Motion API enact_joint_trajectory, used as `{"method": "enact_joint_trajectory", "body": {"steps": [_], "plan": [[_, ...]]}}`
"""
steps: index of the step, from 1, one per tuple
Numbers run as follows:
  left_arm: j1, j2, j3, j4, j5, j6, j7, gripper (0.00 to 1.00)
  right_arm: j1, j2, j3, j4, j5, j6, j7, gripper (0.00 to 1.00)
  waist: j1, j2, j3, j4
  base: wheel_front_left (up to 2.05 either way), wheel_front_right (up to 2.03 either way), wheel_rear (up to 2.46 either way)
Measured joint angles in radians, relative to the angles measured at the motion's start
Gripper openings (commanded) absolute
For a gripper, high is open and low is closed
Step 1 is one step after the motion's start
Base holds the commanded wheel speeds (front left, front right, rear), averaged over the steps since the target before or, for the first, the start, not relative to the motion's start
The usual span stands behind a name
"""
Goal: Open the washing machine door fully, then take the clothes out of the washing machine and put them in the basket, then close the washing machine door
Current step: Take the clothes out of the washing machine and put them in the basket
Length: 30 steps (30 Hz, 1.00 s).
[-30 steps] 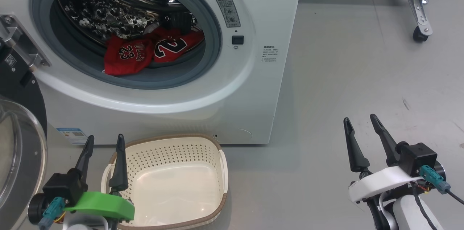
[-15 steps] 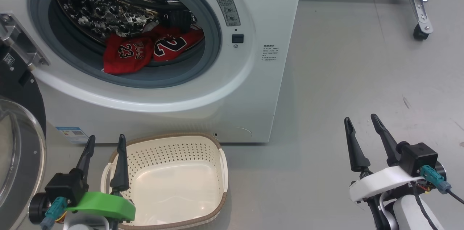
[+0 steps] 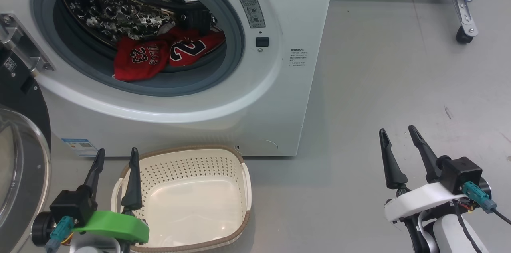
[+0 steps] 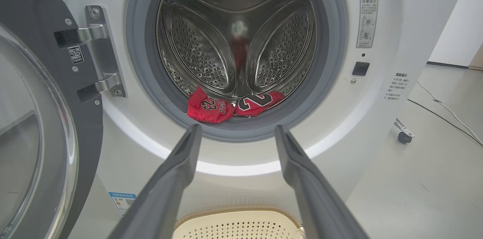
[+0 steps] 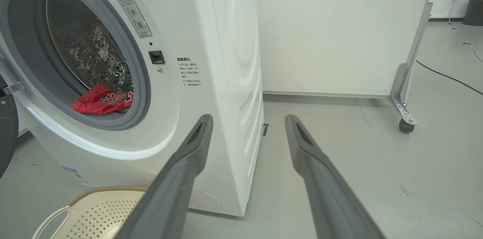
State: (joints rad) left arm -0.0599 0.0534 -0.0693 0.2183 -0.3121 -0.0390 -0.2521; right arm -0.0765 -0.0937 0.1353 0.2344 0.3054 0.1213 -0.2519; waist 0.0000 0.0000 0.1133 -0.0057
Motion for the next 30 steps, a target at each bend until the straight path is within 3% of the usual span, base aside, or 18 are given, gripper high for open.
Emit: {"method": "enact_joint_trajectory", "body": {"steps": [19,30], "plan": [[-0.003,0.001,0.005,-0.029,0.027,0.019,0.0,1.0,-0.003,0.002,0.002,-0.024,0.0,0.0,0.0,1.0,0.0,0.0,0.059,-0.016,0.0,0.0,0.0],[-0.095,0.046,0.028,-0.064,0.081,0.074,0.038,1.0,-0.023,0.011,0.012,-0.049,0.001,0.0,0.0,1.0,0.0,0.0,0.181,-0.068,0.0,0.0,0.0]]}}
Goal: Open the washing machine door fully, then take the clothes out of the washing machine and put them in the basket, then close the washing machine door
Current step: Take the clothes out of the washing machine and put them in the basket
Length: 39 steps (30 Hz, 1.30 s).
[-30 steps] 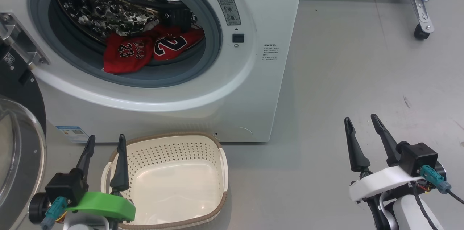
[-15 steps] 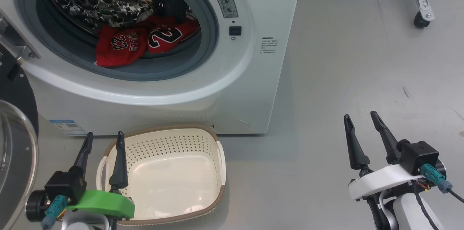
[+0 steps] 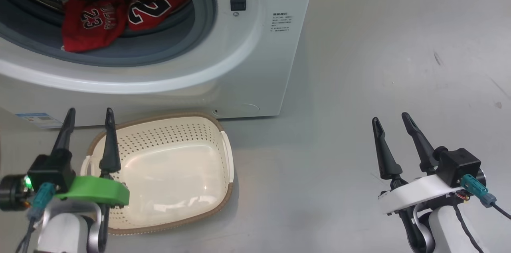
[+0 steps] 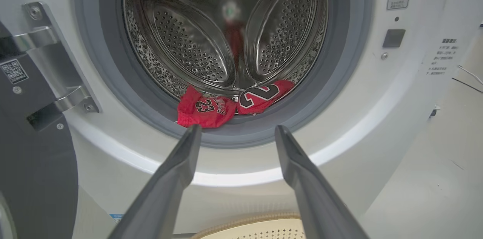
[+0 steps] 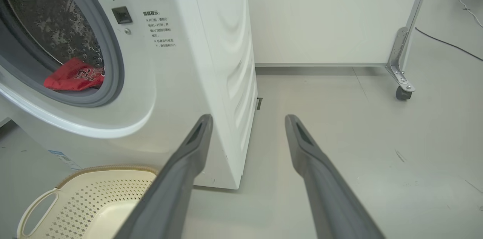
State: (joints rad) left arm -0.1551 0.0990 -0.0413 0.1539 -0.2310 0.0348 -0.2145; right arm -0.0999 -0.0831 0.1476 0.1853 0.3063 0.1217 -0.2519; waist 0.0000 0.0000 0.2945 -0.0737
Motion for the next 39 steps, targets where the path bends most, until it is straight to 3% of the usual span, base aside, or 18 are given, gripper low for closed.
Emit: {"method": "enact_joint_trajectory", "body": {"steps": [6,18,39], "plan": [[-0.108,0.04,0.006,-0.013,0.033,0.014,0.058,1.0,-0.005,0.006,0.016,-0.004,0.001,0.0,0.0,1.0,0.0,0.0,0.076,-0.041,0.0,0.0,0.0],[-0.366,0.203,0.077,0.058,0.121,0.045,0.255,1.0,-0.089,0.022,0.04,-0.019,0.021,0.0,0.0,1.0,0.0,0.0,0.221,-0.169,0.0,0.0,0.0],[-0.643,0.325,0.099,0.29,0.214,0.063,0.509,1.0,-0.157,0.038,0.051,-0.019,0.063,0.0,0.0,1.0,0.0001,0.0,0.371,-0.292,0.0,0.0,0.0]]}}
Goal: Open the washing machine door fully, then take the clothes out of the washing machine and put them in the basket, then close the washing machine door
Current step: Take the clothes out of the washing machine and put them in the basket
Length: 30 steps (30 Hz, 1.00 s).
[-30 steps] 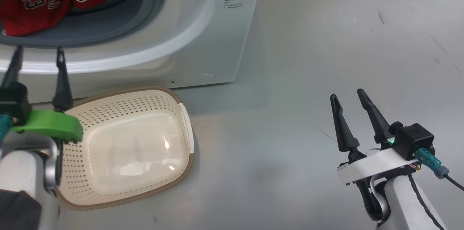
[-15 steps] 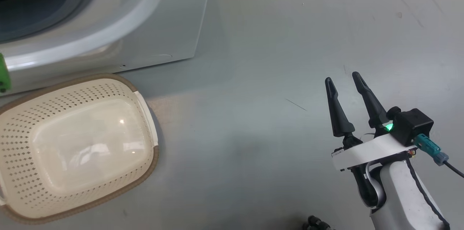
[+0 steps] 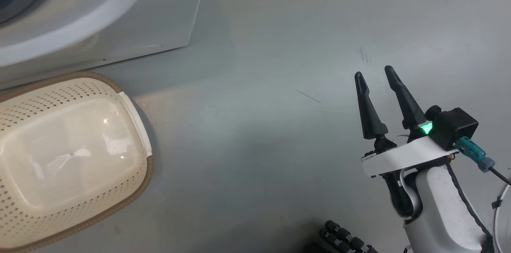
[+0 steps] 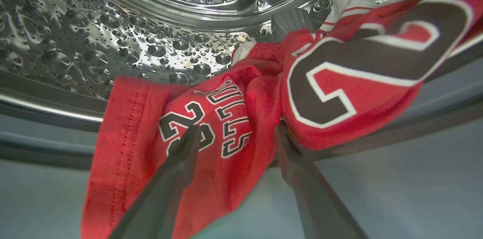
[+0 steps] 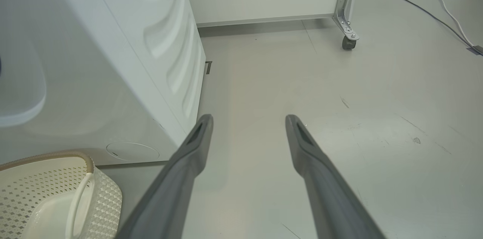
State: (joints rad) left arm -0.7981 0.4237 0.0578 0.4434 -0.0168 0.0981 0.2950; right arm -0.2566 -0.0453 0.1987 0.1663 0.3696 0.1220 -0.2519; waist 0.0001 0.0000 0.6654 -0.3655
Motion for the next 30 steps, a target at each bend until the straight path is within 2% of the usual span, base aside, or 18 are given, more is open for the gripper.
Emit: {"method": "enact_joint_trajectory", "body": {"steps": [11,25,26,27,28,30], "plan": [[-0.096,0.017,0.033,0.091,0.008,0.008,0.066,1.0,-0.01,0.002,0.001,0.002,0.007,0.0,0.0,1.0,0.0,0.0,0.021,-0.013,0.0,0.0,0.0],[-0.157,0.001,0.041,0.162,0.008,0.011,0.105,1.0,-0.026,0.003,0.001,0.003,0.008,0.0,0.0,1.0,-0.0001,0.0,0.027,-0.01,0.0,0.0,0.0],[-0.16,0.001,0.04,0.165,0.008,0.011,0.105,0.78,-0.027,0.003,0.001,0.003,0.008,0.0,0.0,1.0,-0.0001,0.0,0.027,-0.01,0.0,0.0,0.0],[-0.164,0.0,0.04,0.169,0.008,0.011,0.104,0.33,-0.027,0.003,0.001,0.003,0.008,0.0,0.0,1.0,-0.0001,0.0,0.027,-0.009,0.0,0.0,0.0],[-0.166,-0.001,0.04,0.172,0.008,0.011,0.104,0.0,-0.028,0.003,0.001,0.003,0.008,0.0,0.0,1.0,-0.0001,0.0,0.027,-0.009,0.0,0.0,0.0],[-0.167,-0.005,0.038,0.175,0.008,0.011,0.098,0.0,-0.028,0.003,0.001,0.003,0.008,0.0,0.0,1.0,-0.0001,0.0,0.026,-0.008,0.0,0.0,0.0]]}}
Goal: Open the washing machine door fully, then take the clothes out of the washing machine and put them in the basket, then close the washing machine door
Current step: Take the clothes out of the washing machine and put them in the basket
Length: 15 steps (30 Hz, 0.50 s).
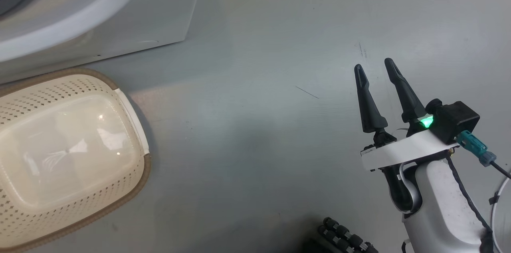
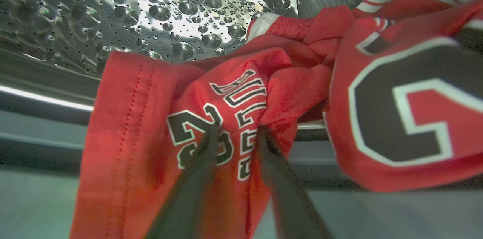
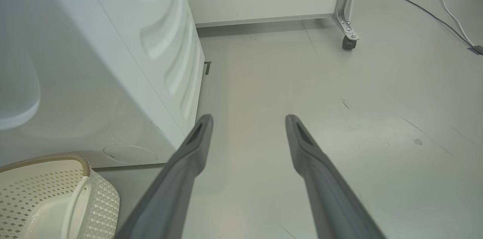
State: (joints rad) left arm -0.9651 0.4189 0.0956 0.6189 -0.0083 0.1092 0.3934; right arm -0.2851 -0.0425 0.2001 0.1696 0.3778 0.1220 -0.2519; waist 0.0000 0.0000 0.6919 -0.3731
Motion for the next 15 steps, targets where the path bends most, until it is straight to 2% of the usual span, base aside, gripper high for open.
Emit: {"method": "enact_joint_trajectory", "body": {"steps": [15], "plan": [[-0.004,-0.038,-0.007,0.06,0.001,0.001,-0.093,0.0,-0.014,0.0,-0.009,0.011,-0.004,0.0,0.0,1.0,0.0,0.0,-0.04,0.019,0.0,0.0,0.0]]}}
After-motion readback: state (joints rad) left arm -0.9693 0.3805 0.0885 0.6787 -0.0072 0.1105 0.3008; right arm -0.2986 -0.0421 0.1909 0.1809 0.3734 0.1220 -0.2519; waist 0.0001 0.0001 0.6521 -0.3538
